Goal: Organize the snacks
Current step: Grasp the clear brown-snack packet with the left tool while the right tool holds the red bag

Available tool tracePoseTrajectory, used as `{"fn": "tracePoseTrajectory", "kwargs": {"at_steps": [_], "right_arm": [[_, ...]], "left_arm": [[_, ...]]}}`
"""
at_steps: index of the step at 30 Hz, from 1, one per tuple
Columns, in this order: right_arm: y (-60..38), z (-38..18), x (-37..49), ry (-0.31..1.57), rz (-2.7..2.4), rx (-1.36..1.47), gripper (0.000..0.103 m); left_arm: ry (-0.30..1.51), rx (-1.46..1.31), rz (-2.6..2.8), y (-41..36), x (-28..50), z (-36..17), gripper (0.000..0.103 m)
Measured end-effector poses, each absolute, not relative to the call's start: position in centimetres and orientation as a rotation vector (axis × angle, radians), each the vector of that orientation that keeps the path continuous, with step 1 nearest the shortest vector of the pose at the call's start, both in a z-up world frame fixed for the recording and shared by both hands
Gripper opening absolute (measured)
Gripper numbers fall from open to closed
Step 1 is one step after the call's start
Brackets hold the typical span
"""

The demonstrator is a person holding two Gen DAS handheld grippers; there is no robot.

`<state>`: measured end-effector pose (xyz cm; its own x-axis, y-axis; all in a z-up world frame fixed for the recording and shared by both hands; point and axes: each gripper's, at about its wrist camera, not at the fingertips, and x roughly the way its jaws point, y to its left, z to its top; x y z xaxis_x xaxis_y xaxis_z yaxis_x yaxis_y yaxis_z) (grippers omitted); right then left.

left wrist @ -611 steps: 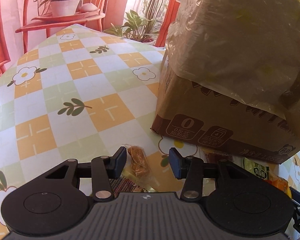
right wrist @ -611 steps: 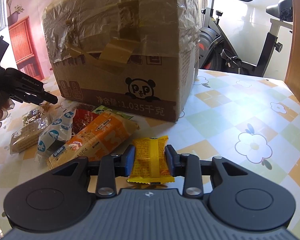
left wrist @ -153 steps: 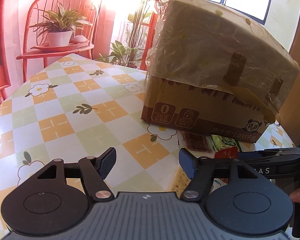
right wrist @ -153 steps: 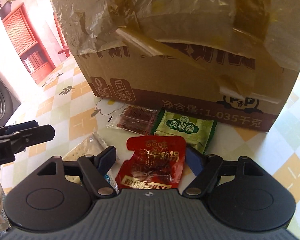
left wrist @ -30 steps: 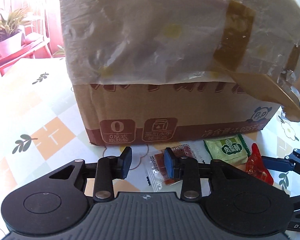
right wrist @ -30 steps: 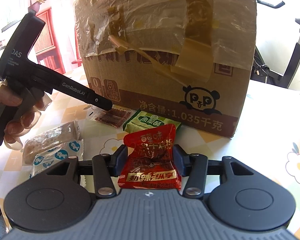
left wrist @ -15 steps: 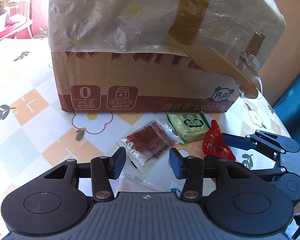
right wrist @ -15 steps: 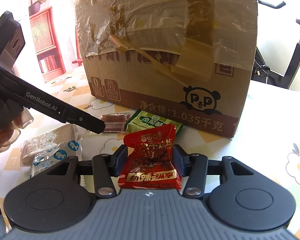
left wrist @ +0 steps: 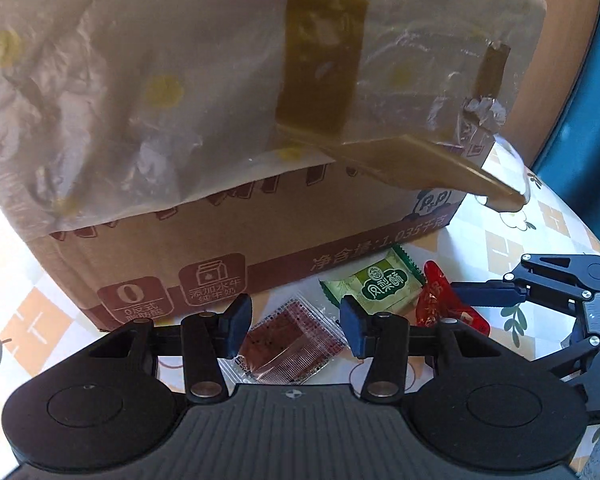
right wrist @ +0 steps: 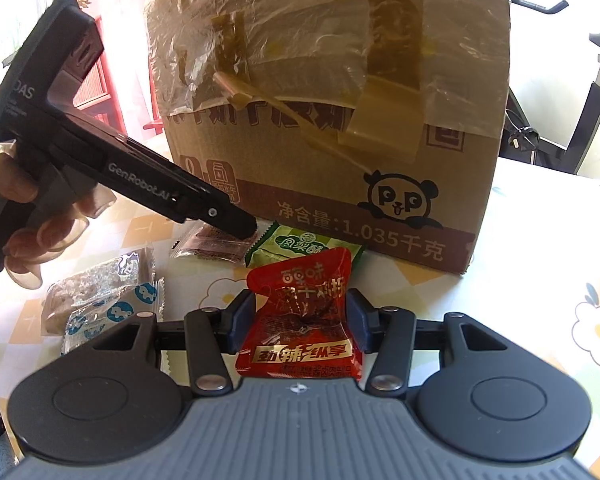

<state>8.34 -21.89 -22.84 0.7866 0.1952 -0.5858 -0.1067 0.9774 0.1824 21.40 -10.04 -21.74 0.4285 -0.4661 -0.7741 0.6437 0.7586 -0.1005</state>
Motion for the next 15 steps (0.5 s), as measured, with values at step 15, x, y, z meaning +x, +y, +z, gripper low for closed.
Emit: {"fn": "tracePoseTrajectory", "kwargs": {"at_steps": [15], "right_arm": [[-22.0, -22.9, 8.3, 0.645, 0.163, 0.145, 0.052]], "left_arm": [[0.977, 0.051, -0.745, -5.1, 20.9, -22.2, 0.058]]}}
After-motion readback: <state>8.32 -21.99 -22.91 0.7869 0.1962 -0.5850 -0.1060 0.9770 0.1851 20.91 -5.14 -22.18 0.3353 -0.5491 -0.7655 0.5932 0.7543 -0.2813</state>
